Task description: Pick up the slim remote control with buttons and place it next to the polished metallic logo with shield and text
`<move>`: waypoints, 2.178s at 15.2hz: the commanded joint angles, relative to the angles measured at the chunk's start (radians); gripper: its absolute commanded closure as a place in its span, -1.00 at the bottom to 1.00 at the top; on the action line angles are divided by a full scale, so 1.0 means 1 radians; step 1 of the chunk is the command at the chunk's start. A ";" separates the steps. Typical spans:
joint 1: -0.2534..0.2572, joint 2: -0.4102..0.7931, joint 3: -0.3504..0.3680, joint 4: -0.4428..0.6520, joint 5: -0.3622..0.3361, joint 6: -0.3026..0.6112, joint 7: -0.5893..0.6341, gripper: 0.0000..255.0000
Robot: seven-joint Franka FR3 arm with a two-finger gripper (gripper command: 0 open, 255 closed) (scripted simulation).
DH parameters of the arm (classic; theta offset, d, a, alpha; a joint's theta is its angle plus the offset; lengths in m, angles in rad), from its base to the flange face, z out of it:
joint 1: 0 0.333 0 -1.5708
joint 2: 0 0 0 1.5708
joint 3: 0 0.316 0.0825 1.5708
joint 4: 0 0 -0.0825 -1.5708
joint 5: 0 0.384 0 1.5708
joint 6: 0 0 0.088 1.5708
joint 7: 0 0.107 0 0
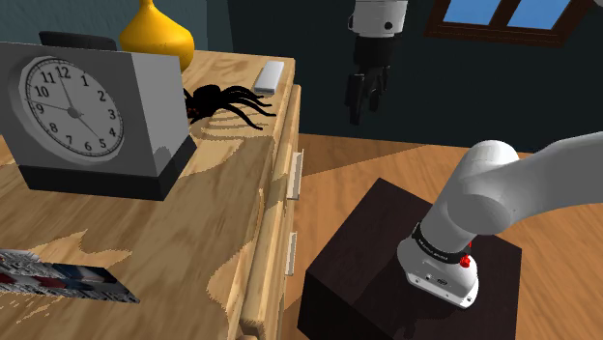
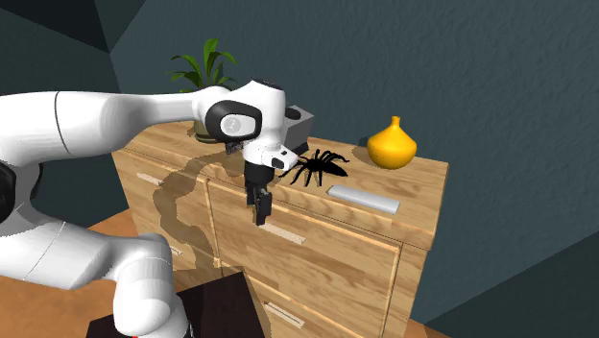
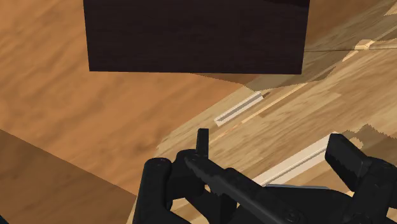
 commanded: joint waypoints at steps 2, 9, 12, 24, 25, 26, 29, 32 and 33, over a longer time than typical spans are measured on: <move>-0.008 0.037 0.012 0.023 0.006 0.020 0.030 -1.00; -0.071 0.291 0.084 0.211 0.011 0.130 0.241 -1.00; -0.096 0.398 0.106 0.308 -0.003 0.159 0.333 -1.00; -0.156 0.825 0.132 0.792 -0.124 0.153 0.688 -1.00; -0.157 0.862 0.129 0.841 -0.136 0.143 0.714 -1.00; -0.158 0.899 0.126 0.893 -0.147 0.132 0.740 -1.00; -0.158 0.937 0.120 0.934 -0.159 0.133 0.767 -1.00; -0.159 0.930 0.119 0.884 -0.158 0.176 0.767 -1.00; -0.160 0.928 0.119 0.868 -0.157 0.190 0.767 -1.00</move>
